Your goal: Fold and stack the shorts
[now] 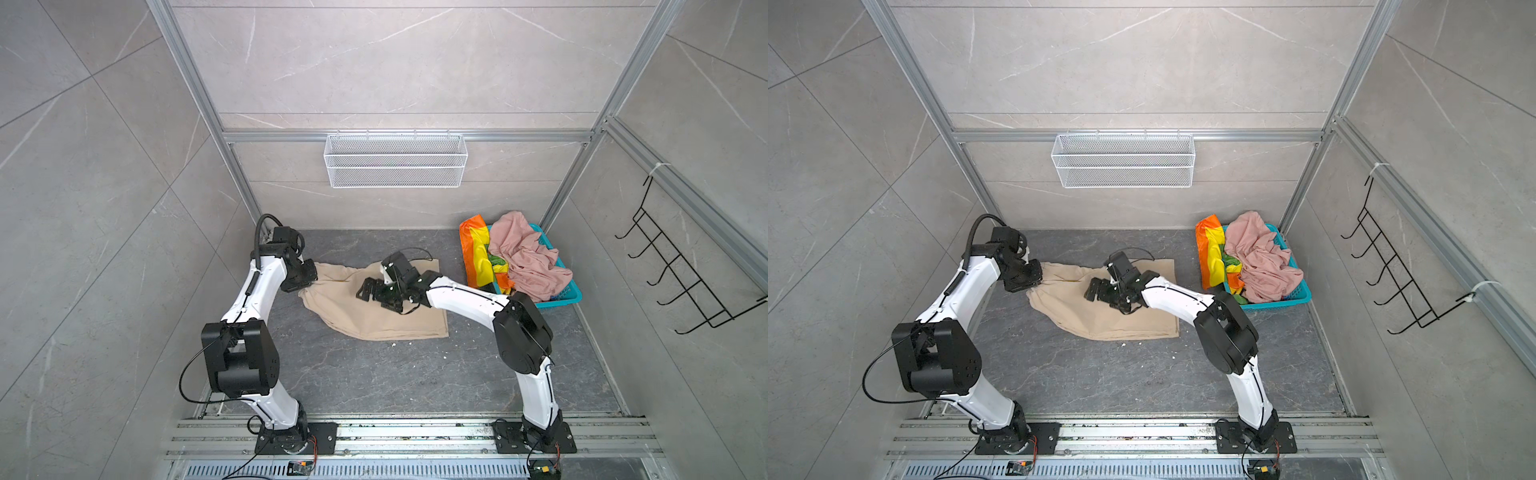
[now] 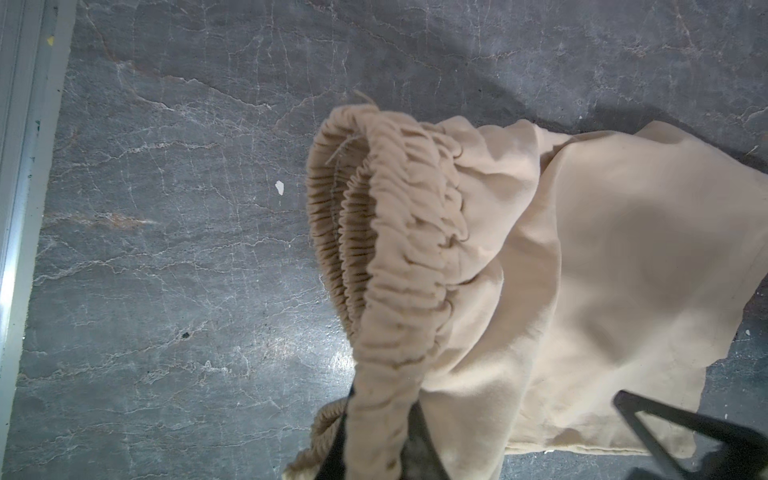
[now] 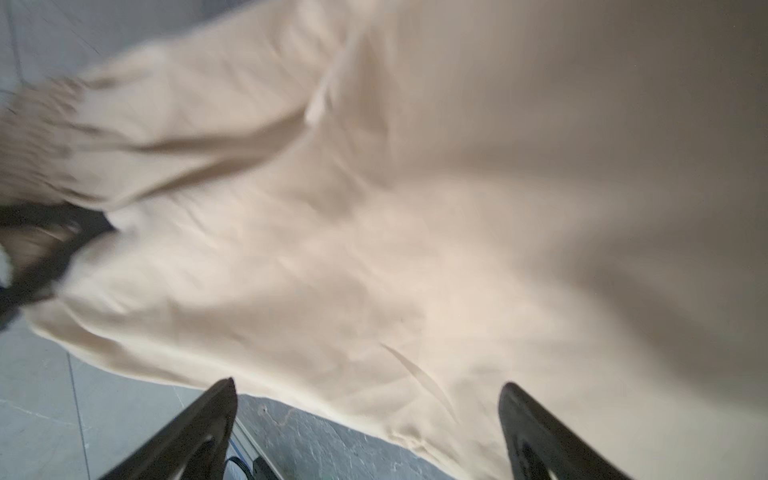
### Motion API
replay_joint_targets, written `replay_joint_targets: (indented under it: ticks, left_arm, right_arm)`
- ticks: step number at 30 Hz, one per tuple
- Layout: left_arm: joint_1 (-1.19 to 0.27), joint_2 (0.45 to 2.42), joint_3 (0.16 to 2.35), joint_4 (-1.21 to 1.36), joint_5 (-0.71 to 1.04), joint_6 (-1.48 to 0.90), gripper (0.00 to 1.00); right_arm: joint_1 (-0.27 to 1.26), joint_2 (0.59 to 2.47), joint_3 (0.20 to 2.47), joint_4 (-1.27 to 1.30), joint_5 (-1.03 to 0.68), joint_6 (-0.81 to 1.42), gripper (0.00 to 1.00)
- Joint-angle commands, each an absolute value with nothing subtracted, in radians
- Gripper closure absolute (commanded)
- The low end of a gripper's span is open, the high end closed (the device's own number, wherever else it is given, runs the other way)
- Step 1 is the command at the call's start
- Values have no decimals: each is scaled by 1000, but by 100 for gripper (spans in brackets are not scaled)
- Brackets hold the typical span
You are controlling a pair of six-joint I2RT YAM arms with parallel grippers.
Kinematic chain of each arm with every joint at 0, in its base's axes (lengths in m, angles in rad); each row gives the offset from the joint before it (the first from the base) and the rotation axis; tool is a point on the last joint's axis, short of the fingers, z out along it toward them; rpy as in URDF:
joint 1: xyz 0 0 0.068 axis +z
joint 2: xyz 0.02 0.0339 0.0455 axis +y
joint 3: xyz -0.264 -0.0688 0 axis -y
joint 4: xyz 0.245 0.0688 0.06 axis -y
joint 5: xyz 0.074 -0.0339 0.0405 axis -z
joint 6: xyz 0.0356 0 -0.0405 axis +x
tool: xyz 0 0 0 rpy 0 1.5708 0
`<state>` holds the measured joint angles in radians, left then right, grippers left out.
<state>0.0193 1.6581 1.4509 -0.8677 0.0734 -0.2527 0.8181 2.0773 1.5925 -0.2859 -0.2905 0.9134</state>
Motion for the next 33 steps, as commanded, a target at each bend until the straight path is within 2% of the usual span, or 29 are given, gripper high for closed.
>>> replay_joint_targets:
  ticks: [1, 10, 23, 33]
  left_arm:
    - [15, 1605, 1447, -845, 81, -261, 100]
    - [17, 1600, 1434, -836, 58, -258, 100]
    - [17, 1608, 1454, -845, 33, -251, 100]
    - [17, 1601, 1448, -845, 24, -248, 100]
  right_arm:
    - [882, 2046, 1536, -183, -267, 978, 1]
    - [985, 2113, 1438, -109, -246, 1039, 1]
    - [950, 1988, 1507, -210, -206, 951, 1]
    - [926, 2100, 1540, -204, -238, 957, 1]
